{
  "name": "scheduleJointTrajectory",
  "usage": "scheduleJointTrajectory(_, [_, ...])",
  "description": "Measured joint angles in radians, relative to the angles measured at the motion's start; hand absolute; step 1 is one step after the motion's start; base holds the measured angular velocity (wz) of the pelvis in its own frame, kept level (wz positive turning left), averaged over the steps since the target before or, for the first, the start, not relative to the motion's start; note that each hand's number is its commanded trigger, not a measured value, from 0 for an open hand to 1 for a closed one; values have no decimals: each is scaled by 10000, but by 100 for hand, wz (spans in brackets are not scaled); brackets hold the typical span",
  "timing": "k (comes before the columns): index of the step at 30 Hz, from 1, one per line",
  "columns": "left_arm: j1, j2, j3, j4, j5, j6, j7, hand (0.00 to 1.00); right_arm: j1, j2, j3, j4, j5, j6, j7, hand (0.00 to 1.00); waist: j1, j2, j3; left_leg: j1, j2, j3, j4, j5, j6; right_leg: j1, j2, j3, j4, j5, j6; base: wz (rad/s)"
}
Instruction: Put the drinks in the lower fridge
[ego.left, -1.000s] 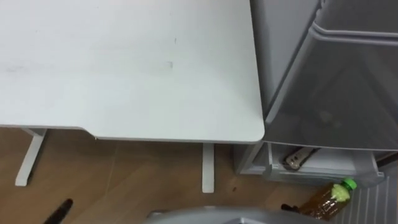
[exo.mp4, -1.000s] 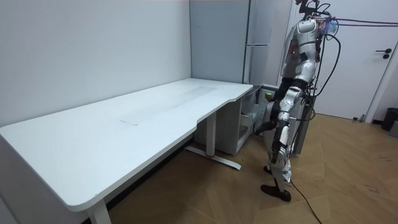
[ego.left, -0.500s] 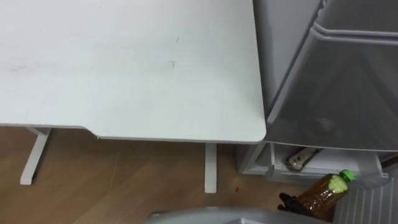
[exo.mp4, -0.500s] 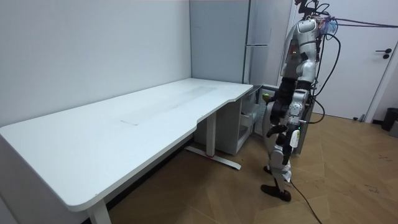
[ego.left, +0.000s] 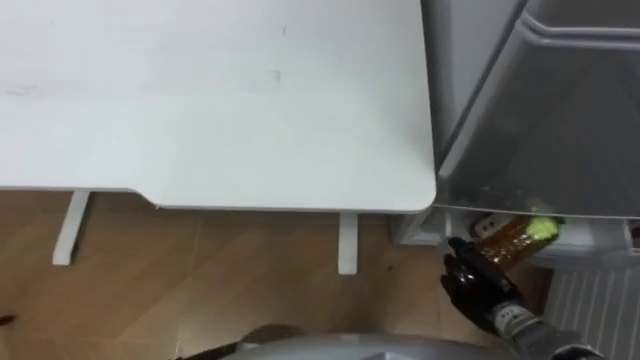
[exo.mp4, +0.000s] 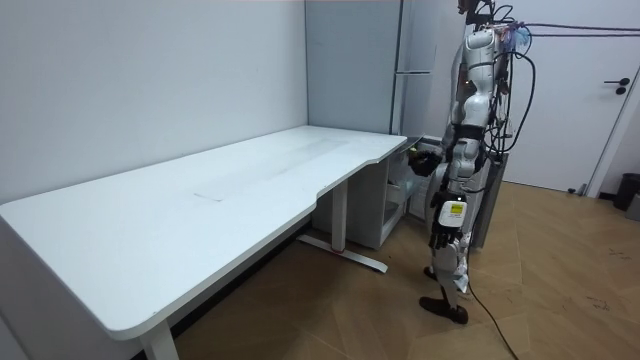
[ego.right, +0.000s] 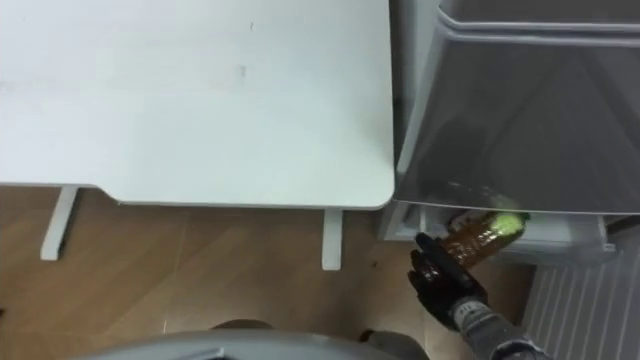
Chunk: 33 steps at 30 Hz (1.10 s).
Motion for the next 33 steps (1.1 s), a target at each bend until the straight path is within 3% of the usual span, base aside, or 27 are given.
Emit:
scheduleJointTrajectory(4, [-471, 132, -50, 297, 238, 17, -338, 0, -668, -116, -63, 515, 368, 4, -24, 100, -122, 27, 65, -310, -10, -164, 55, 1, 1, -209, -37, -210, -14, 11, -6, 12])
scheduleJointTrajectory(8, [-688, 273, -458, 297, 478, 36, -556, 0, -1272, -340, -83, 737, 367, 124, -90, 100, -201, -80, 115, -685, -14, -196, 72, 11, 9, -578, -43, -244, -12, 21, -3, 3])
scheduleJointTrajectory(16, [-942, 541, -914, 274, 593, 137, -1050, 0, -1969, -827, -220, 1060, 1827, 436, -302, 100, -177, -113, 117, -1194, 10, -160, 80, 12, 10, -1112, -52, -227, -3, 34, 0, -1])
scheduleJointTrajectory(18, [-949, 606, -1043, 270, 638, 180, -1182, 0, -2112, -943, -241, 1063, 1988, 488, -373, 0, -185, -108, 115, -1364, 11, -147, 90, 12, 10, -1284, -51, -215, -4, 37, -2, -2])
scheduleJointTrajectory(25, [-959, 665, -1053, 235, 749, 255, -1151, 0, -2392, -1157, -501, 1073, 2309, 612, -766, 0, -210, -112, 119, -1545, 14, -140, 75, 13, 11, -1574, -55, -174, 169, 37, -2, -2])
scheduleJointTrajectory(33, [-988, 833, -1031, 35, 904, 410, -1138, 0, -2762, -1185, -949, 1067, 2378, 801, -1949, 0, -245, -128, 133, -1432, -56, -33, 55, 41, 56, -1629, -149, 32, 399, -11, 68, -5])
